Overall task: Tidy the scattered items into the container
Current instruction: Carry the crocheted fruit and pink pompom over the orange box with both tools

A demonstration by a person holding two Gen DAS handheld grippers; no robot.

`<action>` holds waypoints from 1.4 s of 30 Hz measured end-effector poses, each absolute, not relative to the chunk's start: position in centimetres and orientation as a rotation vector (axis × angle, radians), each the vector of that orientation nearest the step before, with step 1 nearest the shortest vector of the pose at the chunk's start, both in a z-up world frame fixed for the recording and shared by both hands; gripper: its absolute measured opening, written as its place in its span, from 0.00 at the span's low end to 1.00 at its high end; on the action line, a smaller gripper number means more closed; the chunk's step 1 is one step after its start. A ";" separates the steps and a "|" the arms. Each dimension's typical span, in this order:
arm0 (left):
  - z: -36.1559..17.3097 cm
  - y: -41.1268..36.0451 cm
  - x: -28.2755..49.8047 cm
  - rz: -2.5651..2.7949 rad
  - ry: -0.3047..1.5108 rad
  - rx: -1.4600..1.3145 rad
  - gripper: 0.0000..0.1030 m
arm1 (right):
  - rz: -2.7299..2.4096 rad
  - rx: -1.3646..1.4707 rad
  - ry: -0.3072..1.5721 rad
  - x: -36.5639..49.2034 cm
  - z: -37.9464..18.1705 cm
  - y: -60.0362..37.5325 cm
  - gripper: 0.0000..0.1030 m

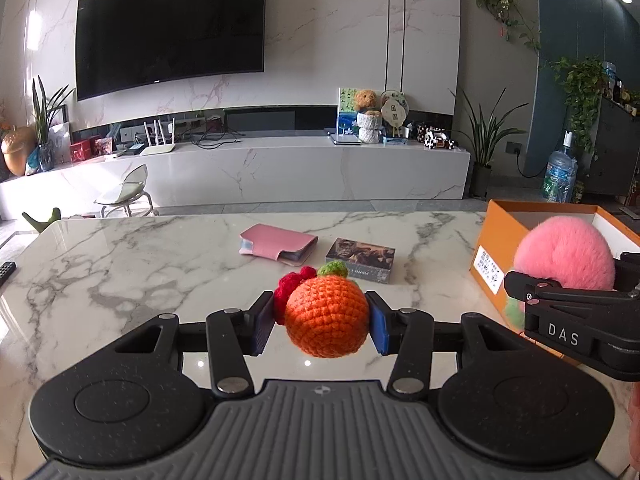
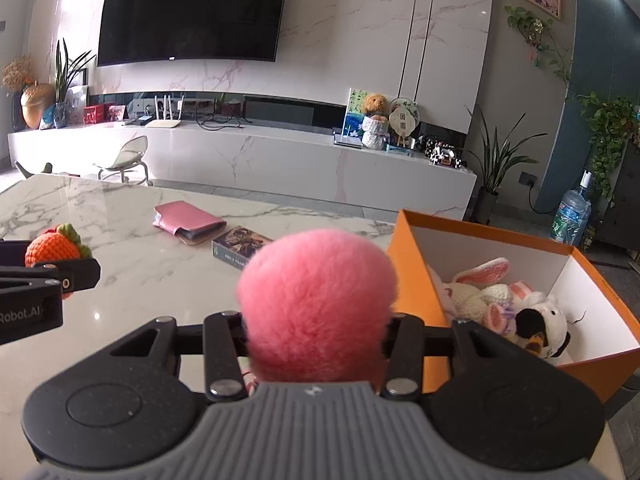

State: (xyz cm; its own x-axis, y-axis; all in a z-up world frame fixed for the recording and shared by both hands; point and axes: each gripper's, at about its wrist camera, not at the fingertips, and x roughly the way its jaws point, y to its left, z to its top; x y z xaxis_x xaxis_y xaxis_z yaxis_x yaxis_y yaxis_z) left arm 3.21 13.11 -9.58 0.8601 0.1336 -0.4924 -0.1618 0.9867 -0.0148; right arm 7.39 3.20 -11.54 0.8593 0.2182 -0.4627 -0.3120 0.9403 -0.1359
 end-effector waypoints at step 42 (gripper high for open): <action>-2.5 -5.6 13.0 -0.210 0.374 0.021 0.54 | 0.057 0.039 0.377 12.4 -3.1 -20.4 0.46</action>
State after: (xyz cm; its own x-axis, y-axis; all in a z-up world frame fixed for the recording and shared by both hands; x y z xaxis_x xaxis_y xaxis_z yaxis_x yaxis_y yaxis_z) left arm 13.00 -5.59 -2.53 0.9094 -0.1997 -0.3649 0.2074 0.9781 -0.0184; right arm 12.36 -20.38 -3.05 0.9283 0.0629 -0.3665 -0.0485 0.9977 0.0484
